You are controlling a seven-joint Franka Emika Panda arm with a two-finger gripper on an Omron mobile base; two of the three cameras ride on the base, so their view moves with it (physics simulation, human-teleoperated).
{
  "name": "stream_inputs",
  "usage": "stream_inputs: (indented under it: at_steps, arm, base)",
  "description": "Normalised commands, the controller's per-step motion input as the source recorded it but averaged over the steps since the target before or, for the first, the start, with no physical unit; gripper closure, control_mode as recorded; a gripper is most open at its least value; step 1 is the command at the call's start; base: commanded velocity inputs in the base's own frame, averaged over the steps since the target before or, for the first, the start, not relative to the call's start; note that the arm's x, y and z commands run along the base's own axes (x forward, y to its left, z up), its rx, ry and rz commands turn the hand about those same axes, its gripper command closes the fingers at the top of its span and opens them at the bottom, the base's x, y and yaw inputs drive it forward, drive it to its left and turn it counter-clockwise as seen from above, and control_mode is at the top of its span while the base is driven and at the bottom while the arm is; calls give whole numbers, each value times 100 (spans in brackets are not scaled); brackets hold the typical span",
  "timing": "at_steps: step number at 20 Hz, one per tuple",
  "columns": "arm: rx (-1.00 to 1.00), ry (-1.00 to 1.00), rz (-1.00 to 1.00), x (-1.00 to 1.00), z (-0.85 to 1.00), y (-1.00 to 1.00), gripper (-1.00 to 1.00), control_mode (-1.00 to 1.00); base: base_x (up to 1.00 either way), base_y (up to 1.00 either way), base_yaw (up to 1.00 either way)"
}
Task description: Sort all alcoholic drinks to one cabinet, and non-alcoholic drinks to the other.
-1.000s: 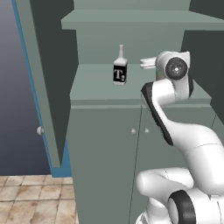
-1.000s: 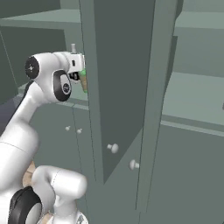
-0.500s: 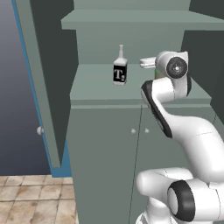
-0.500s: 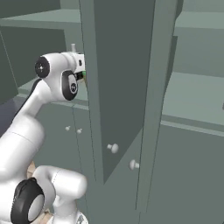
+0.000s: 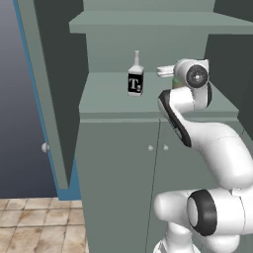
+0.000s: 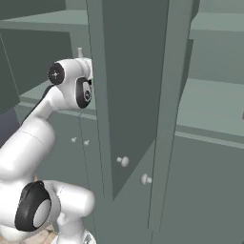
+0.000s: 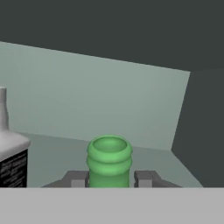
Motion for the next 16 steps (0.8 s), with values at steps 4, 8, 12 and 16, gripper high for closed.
stream_inputs:
  at_steps: [4, 8, 12, 16]
  arm:
    - [2, 0, 1, 39, -10, -6, 100, -100]
    - [2, 0, 1, 33, -10, -10, 100, -100]
    - [0, 0, 1, 28, -13, -11, 100, -100]
    - [0, 1, 0, 9, -13, -14, 100, -100]
  base:
    - [0, 0, 0]
    - [0, 0, 0]
    - [0, 0, 0]
    - [0, 0, 0]
